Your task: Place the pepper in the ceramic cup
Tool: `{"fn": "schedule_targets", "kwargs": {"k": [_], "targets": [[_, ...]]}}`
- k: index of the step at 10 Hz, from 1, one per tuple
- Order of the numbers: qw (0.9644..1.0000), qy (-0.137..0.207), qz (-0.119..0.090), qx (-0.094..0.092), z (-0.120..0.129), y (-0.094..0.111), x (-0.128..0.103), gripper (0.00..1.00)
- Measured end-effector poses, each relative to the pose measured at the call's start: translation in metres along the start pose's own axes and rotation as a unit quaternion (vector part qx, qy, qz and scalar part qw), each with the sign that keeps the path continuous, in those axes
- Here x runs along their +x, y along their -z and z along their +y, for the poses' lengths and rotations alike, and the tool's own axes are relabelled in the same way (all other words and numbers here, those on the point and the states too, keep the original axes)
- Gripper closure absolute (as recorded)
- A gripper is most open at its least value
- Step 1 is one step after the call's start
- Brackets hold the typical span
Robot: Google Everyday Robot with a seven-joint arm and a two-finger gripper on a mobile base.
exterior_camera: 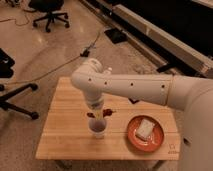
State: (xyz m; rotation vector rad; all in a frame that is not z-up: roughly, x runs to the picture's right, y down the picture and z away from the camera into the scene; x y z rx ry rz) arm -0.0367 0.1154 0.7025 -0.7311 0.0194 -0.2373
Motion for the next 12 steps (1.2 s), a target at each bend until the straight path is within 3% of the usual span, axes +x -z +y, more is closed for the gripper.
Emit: {"fn": "schedule_targets", "kwargs": {"k": [1, 4, 6, 9, 12], "targets": [[1.0000, 0.003, -0.001, -0.005, 0.002, -0.002, -0.001, 0.35], [0.9997, 0.015, -0.004, -0.021, 0.009, -0.008, -0.003, 0.55], [0.9994, 0.019, -0.008, -0.028, 0.011, -0.010, -0.004, 0.47], [0.9994, 0.023, -0.010, -0.025, 0.012, -0.008, -0.004, 0.22], [0.9996, 0.029, -0.004, 0.003, 0.011, 0.001, -0.007, 0.20]]}}
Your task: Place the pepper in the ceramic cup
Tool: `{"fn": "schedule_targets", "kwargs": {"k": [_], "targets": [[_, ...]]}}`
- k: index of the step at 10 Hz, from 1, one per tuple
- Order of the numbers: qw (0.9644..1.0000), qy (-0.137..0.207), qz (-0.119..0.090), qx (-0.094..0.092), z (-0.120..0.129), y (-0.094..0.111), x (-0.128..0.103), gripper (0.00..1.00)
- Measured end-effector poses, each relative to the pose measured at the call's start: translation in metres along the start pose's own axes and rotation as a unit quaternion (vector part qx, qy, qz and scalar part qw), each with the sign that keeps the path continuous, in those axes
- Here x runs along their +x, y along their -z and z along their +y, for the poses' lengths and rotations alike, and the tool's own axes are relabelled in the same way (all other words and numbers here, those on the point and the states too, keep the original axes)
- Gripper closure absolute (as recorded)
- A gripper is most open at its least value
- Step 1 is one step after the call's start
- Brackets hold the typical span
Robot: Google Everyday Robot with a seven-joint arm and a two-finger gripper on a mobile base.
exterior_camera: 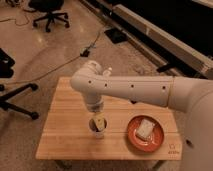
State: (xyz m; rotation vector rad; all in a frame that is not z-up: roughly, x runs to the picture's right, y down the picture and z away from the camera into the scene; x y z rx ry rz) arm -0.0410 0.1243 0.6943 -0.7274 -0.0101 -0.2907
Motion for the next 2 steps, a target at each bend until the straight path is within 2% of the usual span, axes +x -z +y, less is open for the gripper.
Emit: {"fn": "schedule_targets", "kwargs": {"k": [2], "targets": [[0.9999, 0.000, 0.000, 0.013, -0.0020, 0.0044, 0.0015, 0.20]]}}
